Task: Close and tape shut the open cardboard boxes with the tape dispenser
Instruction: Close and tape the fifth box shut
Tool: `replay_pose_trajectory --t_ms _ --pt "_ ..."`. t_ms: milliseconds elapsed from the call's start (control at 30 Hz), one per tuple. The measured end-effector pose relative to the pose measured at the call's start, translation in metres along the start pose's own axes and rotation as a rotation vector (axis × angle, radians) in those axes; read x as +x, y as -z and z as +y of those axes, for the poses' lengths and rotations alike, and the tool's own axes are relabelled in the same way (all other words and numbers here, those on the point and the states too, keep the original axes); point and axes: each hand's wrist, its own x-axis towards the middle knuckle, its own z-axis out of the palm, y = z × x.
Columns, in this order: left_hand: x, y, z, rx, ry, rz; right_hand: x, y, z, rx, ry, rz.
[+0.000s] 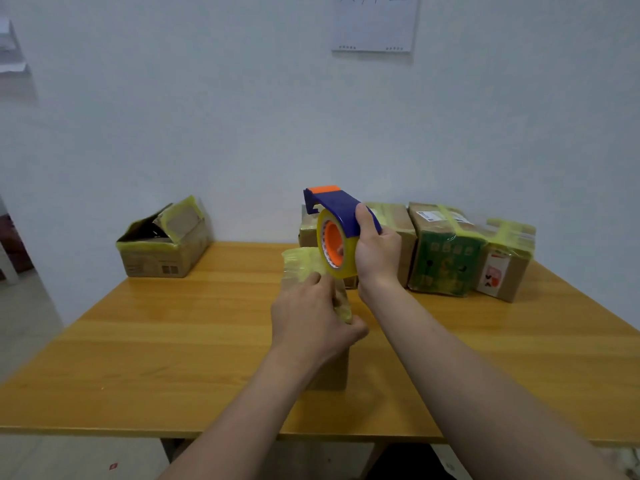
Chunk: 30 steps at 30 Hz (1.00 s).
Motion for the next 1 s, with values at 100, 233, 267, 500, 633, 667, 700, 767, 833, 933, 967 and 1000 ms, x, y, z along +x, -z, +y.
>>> replay_pose_trajectory --t_ms 100,233,267,500,633,667,700,767,833,933,967,1000 --pt "-0.003 -0.003 -0.008 -0.027 -0.104 0.049 -0.002 -0.003 0.004 0.048 0.024 0.027" --pt "-0.006 -0.010 -0.039 -0.144 -0.266 0.117 -0.004 -0.006 0.004 0.090 0.075 0.019" --pt "-0.004 -0.010 -0.046 -0.173 -0.304 0.114 -0.004 -0.007 0.004 0.086 0.085 0.010" --pt "-0.003 -0.005 -0.076 -0.449 -0.399 -0.052 -0.002 -0.013 0.016 0.055 0.057 0.006" --pt "-0.008 -0.004 -0.084 -0.579 -0.322 -0.067 -0.004 -0.010 0.032 0.006 0.051 -0.036" --pt "-0.007 -0.004 -0.082 -0.658 -0.252 -0.013 -0.005 -0.010 0.035 -0.011 0.069 -0.049" --pt "-0.004 -0.005 -0.080 -0.740 -0.130 0.061 -0.005 -0.012 0.036 -0.027 0.087 -0.058" --pt "0.010 -0.005 -0.074 -0.856 0.224 0.134 -0.005 -0.014 0.036 -0.036 0.107 -0.058" --pt "0.026 -0.008 -0.068 -0.957 0.508 0.024 -0.004 -0.015 0.036 -0.033 0.102 -0.049" --pt "0.035 -0.019 -0.064 -1.060 0.604 0.027 -0.004 -0.011 0.040 -0.021 0.089 -0.048" --pt "0.033 -0.022 -0.066 -1.097 0.620 0.053 -0.004 -0.010 0.041 -0.017 0.091 -0.050" --pt "0.030 -0.024 -0.067 -1.140 0.639 0.066 -0.005 -0.010 0.042 -0.014 0.096 -0.050"
